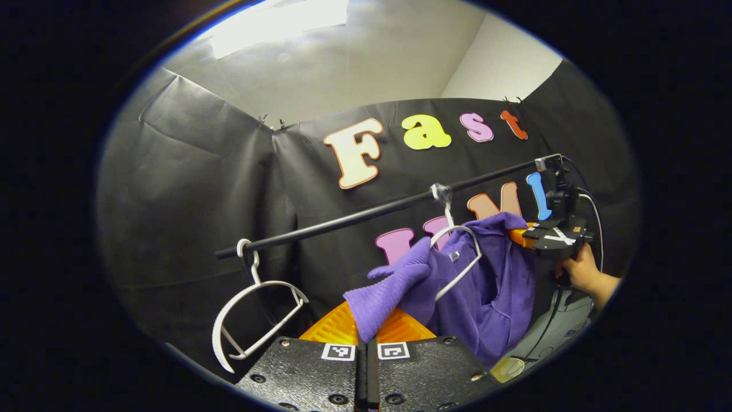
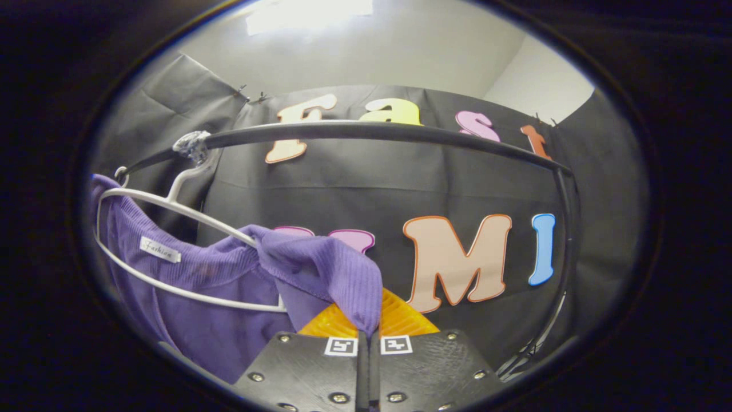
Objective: Grasp the clothes on the hanger with both hands and then place them into the laundry hamper below.
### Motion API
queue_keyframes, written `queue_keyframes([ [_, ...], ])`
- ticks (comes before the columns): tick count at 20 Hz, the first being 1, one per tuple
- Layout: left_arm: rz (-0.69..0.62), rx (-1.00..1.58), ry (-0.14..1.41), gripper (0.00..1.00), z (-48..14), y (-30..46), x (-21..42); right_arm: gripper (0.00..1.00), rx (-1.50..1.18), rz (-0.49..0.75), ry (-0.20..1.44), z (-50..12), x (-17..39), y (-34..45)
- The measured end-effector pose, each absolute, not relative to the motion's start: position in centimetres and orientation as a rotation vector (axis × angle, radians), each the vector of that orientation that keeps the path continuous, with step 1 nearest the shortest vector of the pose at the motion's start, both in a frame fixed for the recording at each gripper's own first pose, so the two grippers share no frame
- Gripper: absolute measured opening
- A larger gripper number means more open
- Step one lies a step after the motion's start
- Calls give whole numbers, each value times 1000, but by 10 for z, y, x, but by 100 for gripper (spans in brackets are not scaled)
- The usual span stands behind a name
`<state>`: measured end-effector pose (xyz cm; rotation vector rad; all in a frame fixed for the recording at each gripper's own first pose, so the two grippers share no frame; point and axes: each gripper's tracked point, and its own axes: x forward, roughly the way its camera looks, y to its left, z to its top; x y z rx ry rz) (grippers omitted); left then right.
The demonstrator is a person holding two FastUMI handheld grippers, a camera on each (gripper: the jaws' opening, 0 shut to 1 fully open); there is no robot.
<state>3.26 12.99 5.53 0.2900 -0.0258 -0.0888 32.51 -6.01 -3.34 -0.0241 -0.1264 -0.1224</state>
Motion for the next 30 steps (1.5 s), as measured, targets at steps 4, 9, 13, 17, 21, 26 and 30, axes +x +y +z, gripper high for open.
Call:
queue_keyframes([
  [4, -12, 317, -76, 0, 75, 148, 58, 0, -57, -165, -181, -9, 344, -76],
  [9, -10, 246, -58, 0, 70, 152, 91, 1, -82, -208, -195, -1, 364, -79],
  [13, -22, 197, -35, 0, 56, 151, 109, 1, -141, -256, -209, 3, 375, -86],
  [17, -45, 110, 48, 0, 20, 151, 119, 0, -104, -248, -141, -23, 390, -84],
  [21, -28, 96, 74, 0, -6, 162, 127, 1, -117, -248, -84, -55, 401, -81],
  [26, -13, 70, 172, 0, -61, 172, 130, 1, -70, -221, 23, -117, 409, -73],
  [30, 31, 68, 184, 0, -94, 186, 127, 0, 13, -204, 77, -159, 393, -68],
])
